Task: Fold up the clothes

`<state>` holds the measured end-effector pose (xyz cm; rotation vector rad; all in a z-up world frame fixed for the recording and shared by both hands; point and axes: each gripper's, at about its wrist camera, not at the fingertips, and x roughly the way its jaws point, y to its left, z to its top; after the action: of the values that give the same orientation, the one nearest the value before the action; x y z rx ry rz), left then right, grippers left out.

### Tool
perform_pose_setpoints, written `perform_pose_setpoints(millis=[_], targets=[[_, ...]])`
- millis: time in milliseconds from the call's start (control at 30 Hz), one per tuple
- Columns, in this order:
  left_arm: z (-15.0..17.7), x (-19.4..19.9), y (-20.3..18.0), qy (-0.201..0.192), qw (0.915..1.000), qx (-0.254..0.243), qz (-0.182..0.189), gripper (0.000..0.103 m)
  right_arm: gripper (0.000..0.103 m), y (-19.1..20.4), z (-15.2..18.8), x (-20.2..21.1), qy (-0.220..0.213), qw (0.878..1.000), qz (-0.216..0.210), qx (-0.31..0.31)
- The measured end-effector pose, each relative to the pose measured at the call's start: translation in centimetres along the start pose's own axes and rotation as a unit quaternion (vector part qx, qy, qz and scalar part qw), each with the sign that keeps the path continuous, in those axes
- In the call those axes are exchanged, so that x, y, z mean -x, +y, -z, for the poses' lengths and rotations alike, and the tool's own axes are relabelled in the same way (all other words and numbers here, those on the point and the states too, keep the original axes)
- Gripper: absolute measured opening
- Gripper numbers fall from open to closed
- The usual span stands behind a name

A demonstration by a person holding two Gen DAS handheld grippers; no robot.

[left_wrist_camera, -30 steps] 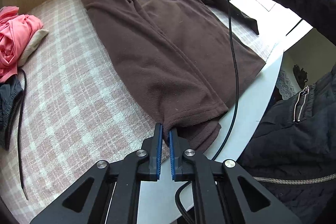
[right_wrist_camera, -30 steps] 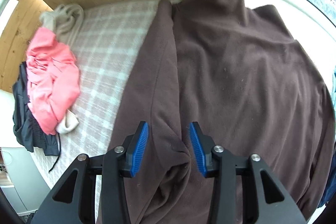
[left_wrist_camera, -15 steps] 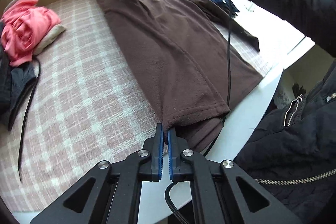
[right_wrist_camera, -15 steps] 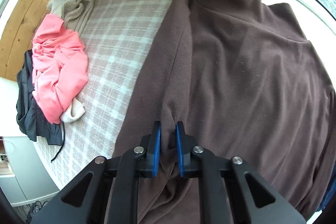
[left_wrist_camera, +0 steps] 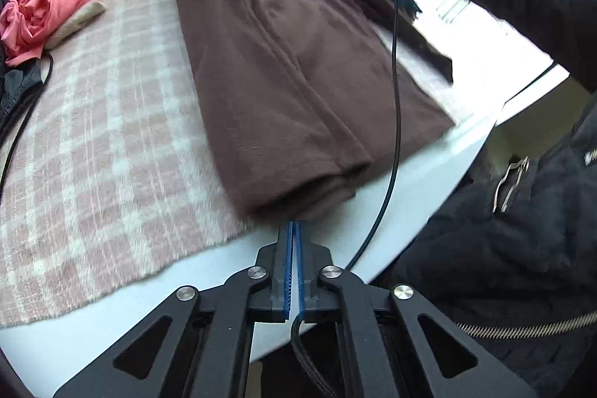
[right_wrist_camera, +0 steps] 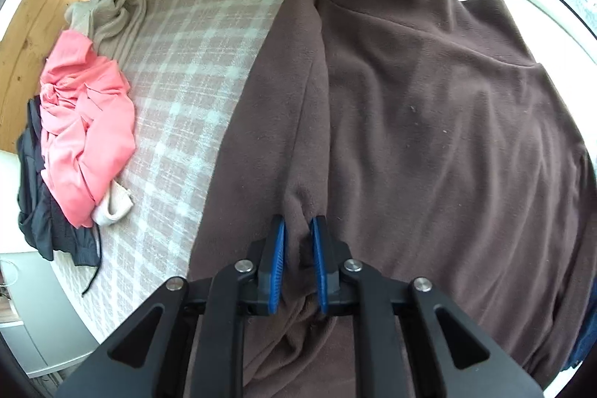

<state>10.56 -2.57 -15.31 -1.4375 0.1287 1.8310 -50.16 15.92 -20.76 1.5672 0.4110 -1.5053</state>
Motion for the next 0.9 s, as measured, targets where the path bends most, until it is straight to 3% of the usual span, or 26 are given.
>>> perform_pose_setpoints(millis=[67, 200, 300, 367, 433, 500, 667, 800, 867, 900], targets=[[0.3, 1.1, 0.7, 0.007, 0.9999, 0.005, -0.014, 0.001, 0.023, 0.9, 0.4, 0.4, -0.003, 1.0, 0.001, 0.007], [-1.5, 3.7, 1.2, -0.039, 0.999, 0.021, -0.01, 0.001, 0.024, 2.7, 1.1, 1.3, -0.01, 1.0, 0.002, 0.02], [-4.2, 3.0, 0.2, -0.051, 0.9981, 0.018, 0.029, 0.003, 0.026, 4.6, 2.5, 0.5, 0.011, 0.999, 0.008, 0.036], [-5.6, 1.8, -1.2, -0.045, 0.998, 0.006, 0.043, 0.014, 0.026, 5.6, 3.4, -0.8, 0.034, 0.998, 0.014, 0.041], [-6.7, 0.5, -2.2, -0.034, 0.9983, -0.001, 0.048, 0.017, 0.026, 6.4, 4.1, -2.1, 0.053, 0.998, 0.008, 0.042], [-7.5, -0.9, -2.5, -0.015, 0.9989, 0.005, 0.044, 0.017, 0.026, 7.2, 4.8, -3.3, 0.072, 0.997, 0.001, 0.042], [-7.8, -4.1, -2.3, 0.033, 0.9991, 0.021, -0.014, 0.017, 0.026, 8.5, 5.3, -4.5, 0.079, 0.995, 0.019, 0.053], [-7.4, -4.5, -2.9, 0.029, 0.9988, 0.015, -0.035, 0.011, 0.026, 8.9, 5.5, -4.6, 0.087, 0.995, 0.018, 0.052], [-7.4, -4.5, -3.2, 0.025, 0.9988, 0.012, -0.041, 0.0, 0.026, 9.1, 5.9, -4.6, 0.097, 0.994, 0.01, 0.049], [-7.3, -4.5, -3.3, 0.022, 0.9991, 0.013, -0.034, 0.0, 0.027, 9.2, 6.2, -4.9, 0.104, 0.993, 0.005, 0.046]])
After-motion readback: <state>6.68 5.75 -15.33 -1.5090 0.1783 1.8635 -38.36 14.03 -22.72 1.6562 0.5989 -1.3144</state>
